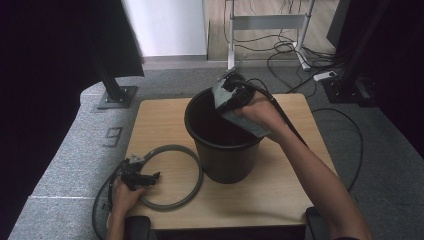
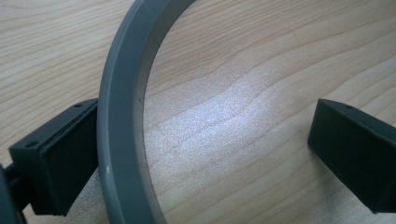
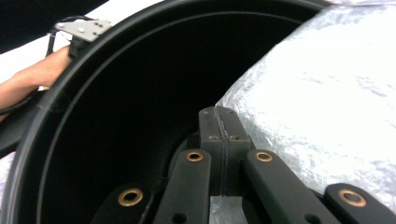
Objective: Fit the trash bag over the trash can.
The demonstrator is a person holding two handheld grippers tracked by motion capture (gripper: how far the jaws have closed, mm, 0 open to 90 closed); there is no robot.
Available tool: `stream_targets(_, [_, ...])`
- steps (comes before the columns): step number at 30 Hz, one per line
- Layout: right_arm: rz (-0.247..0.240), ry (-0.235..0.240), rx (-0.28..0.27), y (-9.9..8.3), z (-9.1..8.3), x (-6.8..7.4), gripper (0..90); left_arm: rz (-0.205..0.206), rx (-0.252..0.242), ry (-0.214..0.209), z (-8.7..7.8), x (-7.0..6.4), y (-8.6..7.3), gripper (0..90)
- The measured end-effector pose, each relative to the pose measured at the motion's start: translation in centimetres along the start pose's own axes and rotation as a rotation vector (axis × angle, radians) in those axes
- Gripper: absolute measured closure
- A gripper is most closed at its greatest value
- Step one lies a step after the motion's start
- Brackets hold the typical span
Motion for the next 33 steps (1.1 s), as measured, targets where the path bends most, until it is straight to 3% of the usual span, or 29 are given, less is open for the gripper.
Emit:
stream_targets(2, [-0.012, 0.011, 0.025, 0.3, 1.2, 0.3, 88.3, 0.001, 0.0, -0.001, 0.0, 0.0, 0.0, 0.0])
stream_targets(10, [-0.025, 0.074, 0.039, 0.9, 3.8, 1.2, 88.0, 0.002, 0.001, -0.002, 0.0, 0.0, 0.0, 0.0])
stream_targets(13, [-0.034, 0.081, 0.059, 0.7, 4.7, 1.3, 82.3, 0.002, 0.001, -0.002, 0.0, 0.0, 0.0, 0.0])
stream_targets(14, [-0.034, 0.081, 0.059, 0.7, 4.7, 1.3, 82.3, 0.002, 0.001, -0.002, 0.0, 0.0, 0.0, 0.0])
stream_targets(15, [-0.023, 0.075, 0.039, 0.8, 4.7, 1.3, 71.3, 0.002, 0.001, -0.003, 0.0, 0.0, 0.0, 0.0])
stream_targets(19, [-0.006, 0.08, -0.003, 1.3, 4.0, 1.3, 57.6, 0.002, 0.0, -0.003, 0.0, 0.0, 0.1, 0.0])
stream_targets(26, [0.003, 0.049, -0.02, 1.5, 3.1, 0.9, 50.1, 0.002, 0.0, -0.003, 0.1, 0.0, 0.1, 0.0])
stream_targets(33, [0.034, -0.006, -0.058, 1.6, 0.6, -0.5, 43.8, 0.002, 0.0, -0.003, 0.0, 0.0, 0.1, 0.0])
Point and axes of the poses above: each handheld gripper's, and its own axes: z roughly forward along the jaws, y roughly out of its top, x roughly to its left, the point moved 5 cm from there along z, roughly forward along the jaws, and after that the axes turned 5 degrees about y, right-handed, at the moved point
